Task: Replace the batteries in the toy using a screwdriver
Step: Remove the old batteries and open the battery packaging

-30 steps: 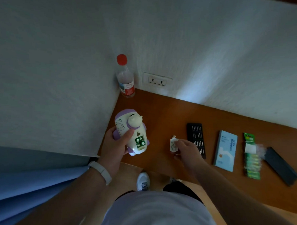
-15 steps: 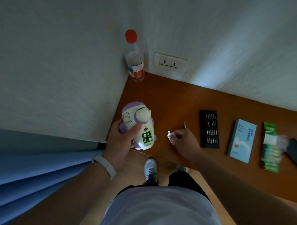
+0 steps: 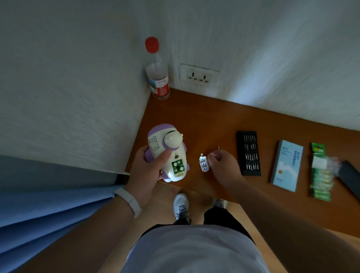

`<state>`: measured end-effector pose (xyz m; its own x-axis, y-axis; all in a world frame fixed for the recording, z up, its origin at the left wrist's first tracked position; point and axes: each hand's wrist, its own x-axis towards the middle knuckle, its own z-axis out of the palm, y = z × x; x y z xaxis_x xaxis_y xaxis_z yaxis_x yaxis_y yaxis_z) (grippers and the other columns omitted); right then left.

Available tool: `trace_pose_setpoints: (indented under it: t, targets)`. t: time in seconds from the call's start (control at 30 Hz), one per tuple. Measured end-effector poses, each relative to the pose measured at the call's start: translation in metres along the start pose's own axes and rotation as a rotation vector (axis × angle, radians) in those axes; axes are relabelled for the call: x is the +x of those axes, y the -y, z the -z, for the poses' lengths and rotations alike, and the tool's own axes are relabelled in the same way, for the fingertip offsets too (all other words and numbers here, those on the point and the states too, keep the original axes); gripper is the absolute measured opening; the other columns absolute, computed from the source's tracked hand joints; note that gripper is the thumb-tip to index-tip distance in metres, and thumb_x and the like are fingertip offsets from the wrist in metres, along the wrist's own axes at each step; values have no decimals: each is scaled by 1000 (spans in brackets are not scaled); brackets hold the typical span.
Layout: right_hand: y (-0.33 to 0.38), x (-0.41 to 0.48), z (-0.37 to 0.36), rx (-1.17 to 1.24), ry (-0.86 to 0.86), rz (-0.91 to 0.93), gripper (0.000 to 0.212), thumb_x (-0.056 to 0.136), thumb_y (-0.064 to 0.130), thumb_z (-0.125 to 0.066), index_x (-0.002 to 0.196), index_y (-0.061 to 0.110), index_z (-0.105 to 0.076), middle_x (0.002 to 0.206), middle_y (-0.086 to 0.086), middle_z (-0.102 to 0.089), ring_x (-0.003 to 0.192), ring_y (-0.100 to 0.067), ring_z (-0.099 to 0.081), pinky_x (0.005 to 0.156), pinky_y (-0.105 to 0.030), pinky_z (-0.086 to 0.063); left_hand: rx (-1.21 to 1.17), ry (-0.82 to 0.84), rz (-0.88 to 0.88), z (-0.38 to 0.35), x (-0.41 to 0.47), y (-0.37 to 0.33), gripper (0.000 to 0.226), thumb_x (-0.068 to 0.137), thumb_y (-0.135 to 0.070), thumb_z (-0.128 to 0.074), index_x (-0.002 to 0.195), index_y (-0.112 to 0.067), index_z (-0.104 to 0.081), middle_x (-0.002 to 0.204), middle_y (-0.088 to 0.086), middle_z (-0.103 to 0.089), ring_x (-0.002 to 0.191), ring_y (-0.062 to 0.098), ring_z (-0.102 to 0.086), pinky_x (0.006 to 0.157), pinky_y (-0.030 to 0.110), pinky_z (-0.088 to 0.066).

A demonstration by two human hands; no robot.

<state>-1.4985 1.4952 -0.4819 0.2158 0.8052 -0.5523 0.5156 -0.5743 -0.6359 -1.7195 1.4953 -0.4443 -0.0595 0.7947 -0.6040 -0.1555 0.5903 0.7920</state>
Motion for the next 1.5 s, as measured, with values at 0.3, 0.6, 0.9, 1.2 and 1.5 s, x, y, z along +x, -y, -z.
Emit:
trace_pose_setpoints:
  t: [0.3, 0.6, 0.9, 1.2, 1.5]
  targets:
    - [18, -39, 47, 135, -34, -27, 16, 98, 37, -51, 98, 30, -65, 89, 1, -68, 78, -18, -64, 71, -37, -54, -16, 62, -55, -14, -9, -18, 78, 63, -40, -83, 133, -21, -54, 123, 4, -69, 105, 25, -71, 77, 49, -61]
    - [48, -79, 51, 530, -4, -22, 22, 98, 25, -54, 98, 8, -68, 89, -11, -67, 79, -17, -63, 67, -29, -56, 44, 152, -339, -44, -27, -45, 88, 63, -41, -90, 138, -23, -49, 128, 0, -66, 114, 22, -67, 83, 49, -60]
    - [71, -91, 69, 952, 188, -95, 28, 99, 29, -52, 102, 7, -69, 88, -11, -73, 77, -19, -66, 76, -33, -57, 146, 131, -650, -83, -60, -66, 87, 67, -16, -88, 142, -21, -44, 132, -4, -63, 117, 12, -64, 86, 33, -59]
    - [77, -109, 122, 1438, 350, -122, 20, 95, 8, -52, 85, 0, -67, 70, -16, -69, 60, -25, -68, 56, -34, -60, 127, 166, -797, -128, -90, -70, 89, 62, -17, -91, 138, -23, -45, 135, 4, -59, 123, 25, -61, 93, 46, -56]
    - [61, -105, 148, 1591, 614, -145, 53, 44, 16, -88, 92, 1, -71, 86, -14, -63, 80, -26, -56, 66, -29, -46, 372, 38, -997, -156, -119, -68, 83, 62, -37, -88, 133, -42, -47, 130, -25, -58, 124, 8, -57, 95, 18, -50]
